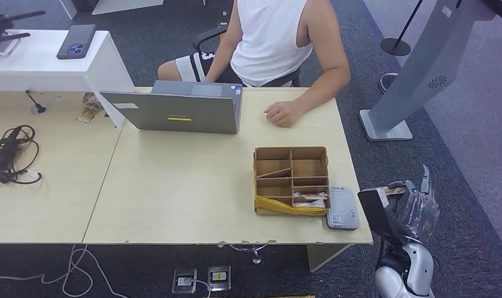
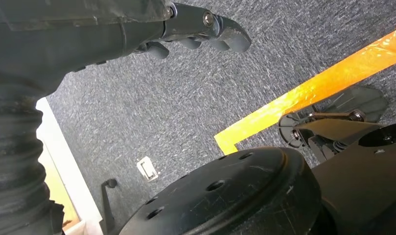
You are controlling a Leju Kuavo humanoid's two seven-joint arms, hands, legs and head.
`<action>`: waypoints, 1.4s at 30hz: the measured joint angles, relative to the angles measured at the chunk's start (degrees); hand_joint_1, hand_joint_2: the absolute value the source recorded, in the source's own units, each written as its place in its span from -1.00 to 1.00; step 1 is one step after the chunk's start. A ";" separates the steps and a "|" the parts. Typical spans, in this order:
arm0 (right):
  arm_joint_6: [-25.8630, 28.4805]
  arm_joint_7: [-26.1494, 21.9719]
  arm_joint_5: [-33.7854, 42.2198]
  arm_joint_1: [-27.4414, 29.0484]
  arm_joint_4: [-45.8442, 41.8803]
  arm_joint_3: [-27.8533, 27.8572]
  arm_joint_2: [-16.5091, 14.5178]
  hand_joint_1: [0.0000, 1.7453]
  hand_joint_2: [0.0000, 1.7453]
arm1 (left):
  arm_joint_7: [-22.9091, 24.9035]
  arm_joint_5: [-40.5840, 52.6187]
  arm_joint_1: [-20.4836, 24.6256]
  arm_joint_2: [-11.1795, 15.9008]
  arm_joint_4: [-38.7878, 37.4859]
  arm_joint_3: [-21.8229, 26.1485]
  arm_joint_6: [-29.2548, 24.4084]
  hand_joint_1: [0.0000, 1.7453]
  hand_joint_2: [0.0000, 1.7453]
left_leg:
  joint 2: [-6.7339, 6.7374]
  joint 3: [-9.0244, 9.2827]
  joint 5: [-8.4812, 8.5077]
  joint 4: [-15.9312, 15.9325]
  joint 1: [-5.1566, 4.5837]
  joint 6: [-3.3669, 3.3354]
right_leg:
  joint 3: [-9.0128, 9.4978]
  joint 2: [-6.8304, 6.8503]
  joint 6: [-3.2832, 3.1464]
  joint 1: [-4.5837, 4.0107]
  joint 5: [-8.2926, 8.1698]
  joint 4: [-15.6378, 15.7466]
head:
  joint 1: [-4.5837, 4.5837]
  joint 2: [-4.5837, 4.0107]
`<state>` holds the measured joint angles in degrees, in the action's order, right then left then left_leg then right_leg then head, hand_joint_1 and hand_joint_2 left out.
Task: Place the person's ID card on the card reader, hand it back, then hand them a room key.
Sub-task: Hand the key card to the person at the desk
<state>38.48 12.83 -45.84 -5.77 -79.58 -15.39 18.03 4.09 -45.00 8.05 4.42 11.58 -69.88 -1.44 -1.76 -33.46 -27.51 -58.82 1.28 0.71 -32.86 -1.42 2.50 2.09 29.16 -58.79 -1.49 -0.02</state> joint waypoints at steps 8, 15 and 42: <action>-4.32 2.63 1.51 -0.57 -0.89 -2.99 -0.06 1.00 1.00 | -0.32 0.00 0.06 -0.04 0.00 0.00 0.00 -1.00 1.00 | -0.01 -0.01 0.00 0.01 0.01 0.00 | 0.01 0.01 -0.01 -0.01 0.01 -0.02 | 0.01 0.00; -8.09 3.26 2.32 -1.66 1.96 -7.36 -0.32 1.00 1.00 | -0.35 0.38 0.15 -0.05 0.00 -0.01 0.00 -1.00 1.00 | -0.03 -0.01 0.00 0.02 0.01 0.00 | 0.01 0.03 -0.03 -0.01 0.02 -0.02 | -0.01 0.00; -8.09 5.18 2.51 -2.27 8.44 -12.63 -0.59 1.00 1.00 | -0.31 0.87 0.22 -0.15 0.03 -0.11 0.00 -1.00 1.00 | -0.01 0.02 0.00 0.02 0.02 0.00 | 0.00 0.01 -0.04 -0.02 0.02 -0.02 | 0.00 0.00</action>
<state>30.39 18.01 -43.33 -8.04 -71.14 -28.03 17.44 3.78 -44.13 8.27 4.26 11.61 -69.99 -1.44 -1.77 -33.45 -27.51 -58.80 1.29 0.71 -32.86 -1.42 2.47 2.06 29.19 -58.81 -1.49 -0.02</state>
